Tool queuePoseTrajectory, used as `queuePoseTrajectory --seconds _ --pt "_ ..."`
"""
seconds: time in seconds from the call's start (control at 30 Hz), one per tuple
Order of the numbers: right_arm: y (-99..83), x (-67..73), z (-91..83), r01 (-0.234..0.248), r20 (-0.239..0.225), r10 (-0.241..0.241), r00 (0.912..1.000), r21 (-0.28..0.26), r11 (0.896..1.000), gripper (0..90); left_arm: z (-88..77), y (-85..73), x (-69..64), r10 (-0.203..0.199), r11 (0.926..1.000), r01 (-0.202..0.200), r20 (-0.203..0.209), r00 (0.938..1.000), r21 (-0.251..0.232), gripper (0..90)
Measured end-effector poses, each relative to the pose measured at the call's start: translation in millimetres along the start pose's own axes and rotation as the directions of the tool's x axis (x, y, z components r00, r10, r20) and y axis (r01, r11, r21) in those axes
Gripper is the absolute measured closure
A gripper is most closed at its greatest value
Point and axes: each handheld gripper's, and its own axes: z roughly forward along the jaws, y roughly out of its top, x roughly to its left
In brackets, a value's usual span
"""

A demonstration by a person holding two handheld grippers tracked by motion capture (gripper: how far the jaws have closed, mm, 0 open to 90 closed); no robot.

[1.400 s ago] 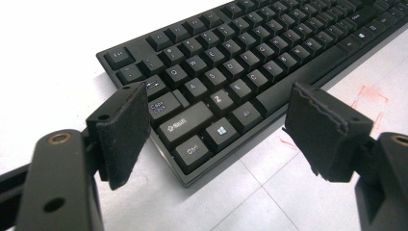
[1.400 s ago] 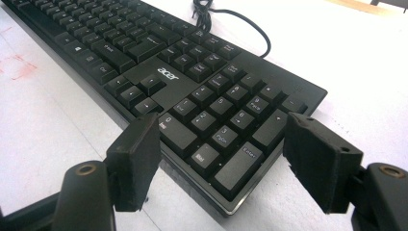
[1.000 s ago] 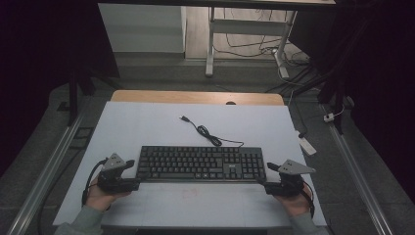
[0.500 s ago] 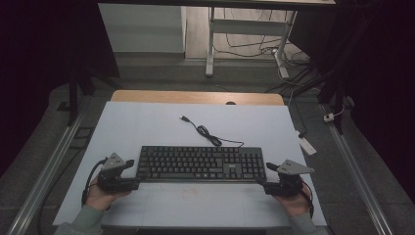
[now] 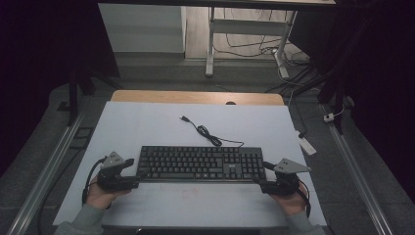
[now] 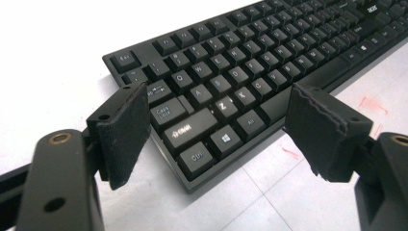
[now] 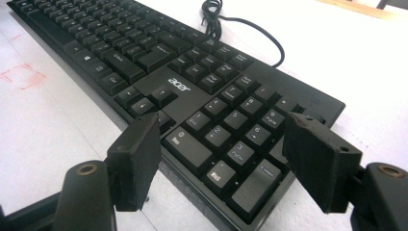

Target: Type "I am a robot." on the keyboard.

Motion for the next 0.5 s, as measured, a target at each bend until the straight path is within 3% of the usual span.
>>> queuePoseTrajectory --seconds 0.33,0.5 --pt "8.5 6.4 -0.6 -0.006 -0.006 0.006 1.0000 -0.016 1.000 31.8 2.8 4.9 -3.5 0.014 0.9999 -0.014 0.006 0.9999 0.002 24.7" --pt "16.5 13.4 2.4 -0.002 -0.033 0.001 0.9995 -0.027 1.000 36.8 0.9 5.9 -4.0 0.002 1.0000 -0.002 0.008 1.0000 -0.001 27.1"
